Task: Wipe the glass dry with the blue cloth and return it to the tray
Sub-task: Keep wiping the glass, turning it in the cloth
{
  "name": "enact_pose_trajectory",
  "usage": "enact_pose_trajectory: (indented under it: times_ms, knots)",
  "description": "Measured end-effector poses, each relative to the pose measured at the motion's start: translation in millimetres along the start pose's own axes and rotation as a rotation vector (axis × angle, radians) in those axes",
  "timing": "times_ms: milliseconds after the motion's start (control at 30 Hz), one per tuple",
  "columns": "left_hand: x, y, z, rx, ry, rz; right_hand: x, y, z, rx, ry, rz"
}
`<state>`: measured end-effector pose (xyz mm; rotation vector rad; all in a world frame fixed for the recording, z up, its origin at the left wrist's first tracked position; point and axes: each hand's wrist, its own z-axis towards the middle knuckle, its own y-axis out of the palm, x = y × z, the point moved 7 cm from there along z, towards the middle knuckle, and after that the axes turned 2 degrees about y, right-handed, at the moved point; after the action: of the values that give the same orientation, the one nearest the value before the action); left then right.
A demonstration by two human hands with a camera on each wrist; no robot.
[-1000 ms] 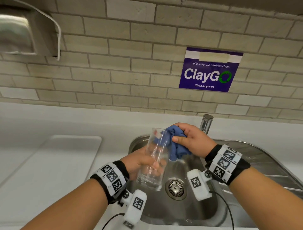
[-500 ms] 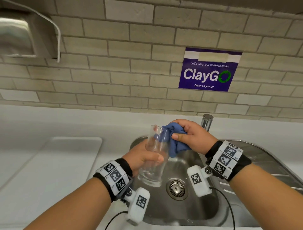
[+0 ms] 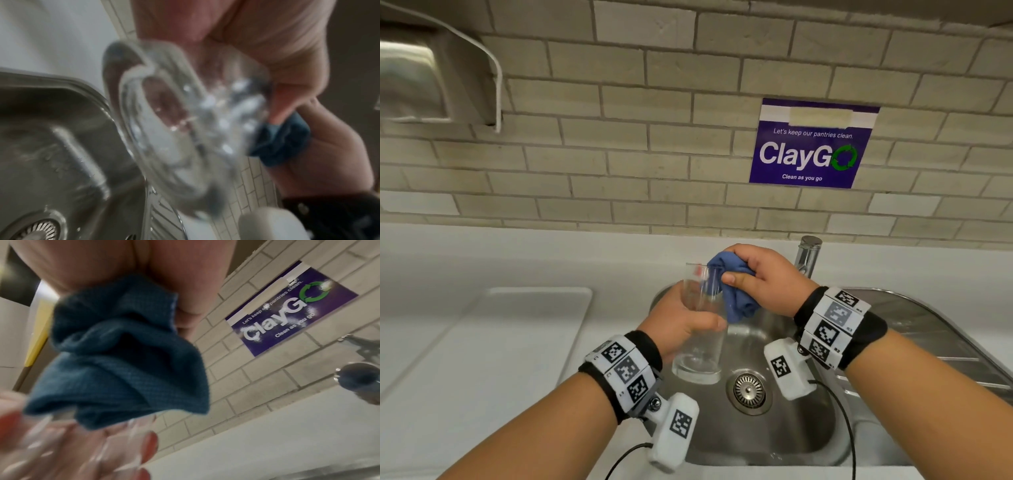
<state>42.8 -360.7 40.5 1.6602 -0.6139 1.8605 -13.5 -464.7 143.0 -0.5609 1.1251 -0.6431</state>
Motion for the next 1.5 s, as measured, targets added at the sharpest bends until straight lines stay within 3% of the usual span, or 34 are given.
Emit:
enact_pose_trajectory:
  times_ms: [167, 300, 367, 567, 667, 833, 1000, 1100, 1333, 1500]
  knots:
    - [1, 17, -13, -0.323, -0.102, -0.43, 12, 2, -10, -0.026, 0.032, 0.28]
    - [-2, 22, -17, -0.433, -0.187, -0.434, 13, 6, -14, -0.028, 0.045, 0.205]
    - [1, 19, -16, -0.379, -0.184, -0.342, 9, 2, -13, -0.006, 0.033, 0.138]
    - [13, 6, -8, 0.119, -0.078, 0.246, -10, -6, -5, -0.015, -0.016, -0.114]
    - [9, 3, -12, 0.24, -0.05, 0.398, -16, -3, -2, -0.005, -0.038, -0.205]
    - [-10, 5, -15, 0.22, -0.071, 0.446, -18, -5, 1, 0.068, 0.001, -0.204]
    - [-19, -3, -3, 0.299, -0.119, 0.281, -20, 3, 7, 0.113, 0.005, -0.2]
    - [-22, -9, 0, 0.269, -0.155, 0.223, -10, 3, 11, 0.095, 0.019, -0.205]
    - [-20, 8, -4, 0.034, -0.167, -0.105, 21, -1, 2, 0.224, 0.153, 0.21]
    - [-18, 1, 2, 0.095, -0.175, -0.321, 35, 33, -10, 0.167, 0.269, 0.341]
